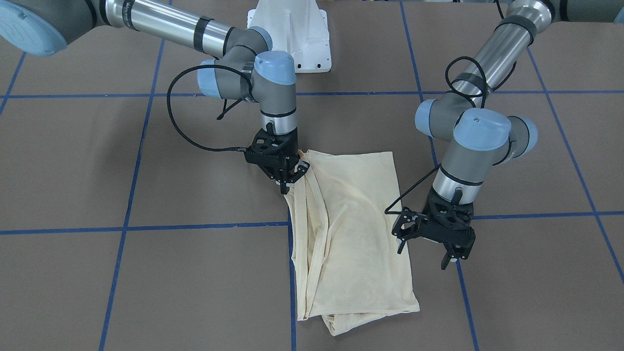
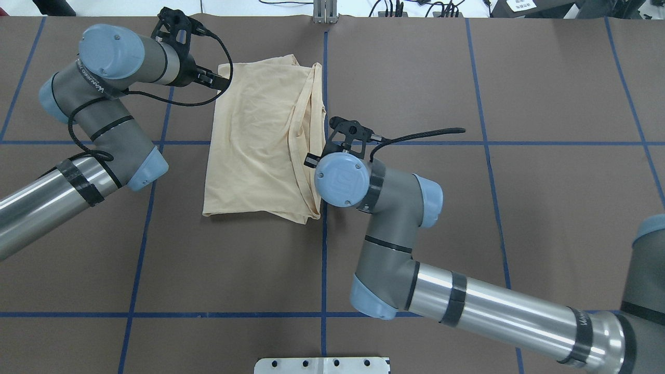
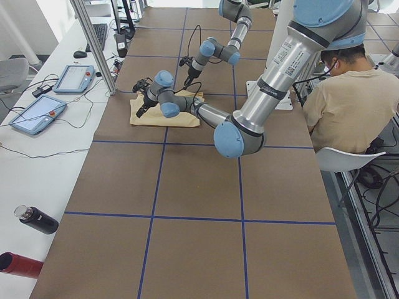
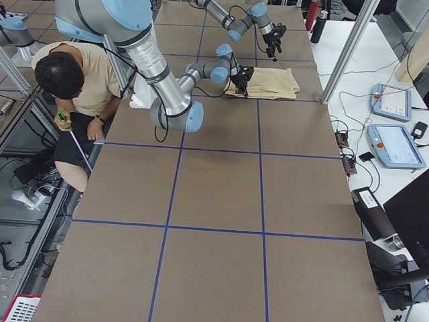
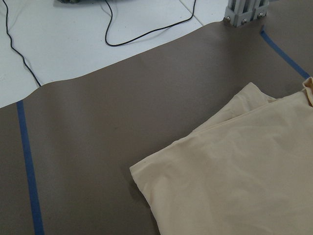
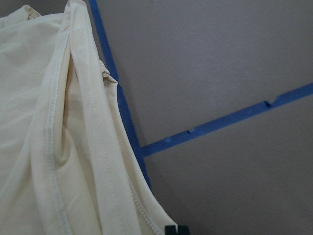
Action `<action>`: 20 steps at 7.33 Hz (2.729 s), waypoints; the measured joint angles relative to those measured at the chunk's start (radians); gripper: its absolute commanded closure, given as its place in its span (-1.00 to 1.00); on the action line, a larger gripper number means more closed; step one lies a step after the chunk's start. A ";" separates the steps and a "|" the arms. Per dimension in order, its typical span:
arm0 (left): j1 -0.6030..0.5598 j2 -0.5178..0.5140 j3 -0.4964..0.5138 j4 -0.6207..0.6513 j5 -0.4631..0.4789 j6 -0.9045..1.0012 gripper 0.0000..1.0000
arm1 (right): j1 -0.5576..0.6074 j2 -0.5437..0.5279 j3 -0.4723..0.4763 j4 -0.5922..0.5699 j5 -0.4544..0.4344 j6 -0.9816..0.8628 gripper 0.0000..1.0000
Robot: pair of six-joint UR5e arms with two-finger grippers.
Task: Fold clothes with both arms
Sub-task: 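Fold the grasped side over the shirt with the right gripper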
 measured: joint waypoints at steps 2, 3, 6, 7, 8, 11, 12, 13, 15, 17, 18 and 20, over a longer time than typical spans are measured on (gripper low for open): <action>0.003 0.022 -0.023 0.001 0.000 -0.001 -1.00 | -0.031 -0.201 0.224 0.000 -0.006 -0.003 1.00; 0.004 0.032 -0.034 0.001 -0.001 -0.001 -1.00 | -0.048 -0.264 0.285 0.000 -0.020 -0.004 0.14; 0.004 0.039 -0.041 0.001 -0.002 0.000 -1.00 | -0.085 -0.297 0.314 -0.001 -0.050 -0.033 -1.00; 0.004 0.039 -0.041 0.001 -0.002 0.000 -1.00 | -0.080 -0.279 0.310 -0.019 -0.050 -0.073 -1.00; 0.004 0.039 -0.041 0.000 -0.002 0.001 -1.00 | -0.066 -0.225 0.295 -0.080 -0.050 -0.106 -0.84; 0.006 0.040 -0.042 0.000 -0.002 0.001 -1.00 | -0.047 -0.070 0.183 -0.227 -0.045 -0.176 -0.27; 0.007 0.040 -0.042 0.000 -0.002 0.001 -1.00 | -0.046 -0.055 0.152 -0.238 -0.041 -0.242 -0.17; 0.007 0.040 -0.042 0.000 -0.002 0.000 -1.00 | -0.045 -0.039 0.119 -0.244 -0.039 -0.296 -0.02; 0.007 0.041 -0.041 0.000 -0.002 0.001 -1.00 | -0.045 0.025 0.049 -0.266 -0.039 -0.332 0.10; 0.007 0.041 -0.041 0.000 -0.002 0.001 -1.00 | -0.045 0.080 -0.024 -0.286 -0.038 -0.350 0.19; 0.007 0.041 -0.041 0.000 -0.002 0.001 -1.00 | -0.046 0.088 -0.038 -0.292 -0.038 -0.366 0.20; 0.007 0.041 -0.041 0.000 -0.002 0.001 -1.00 | -0.044 0.093 -0.046 -0.297 -0.038 -0.383 0.99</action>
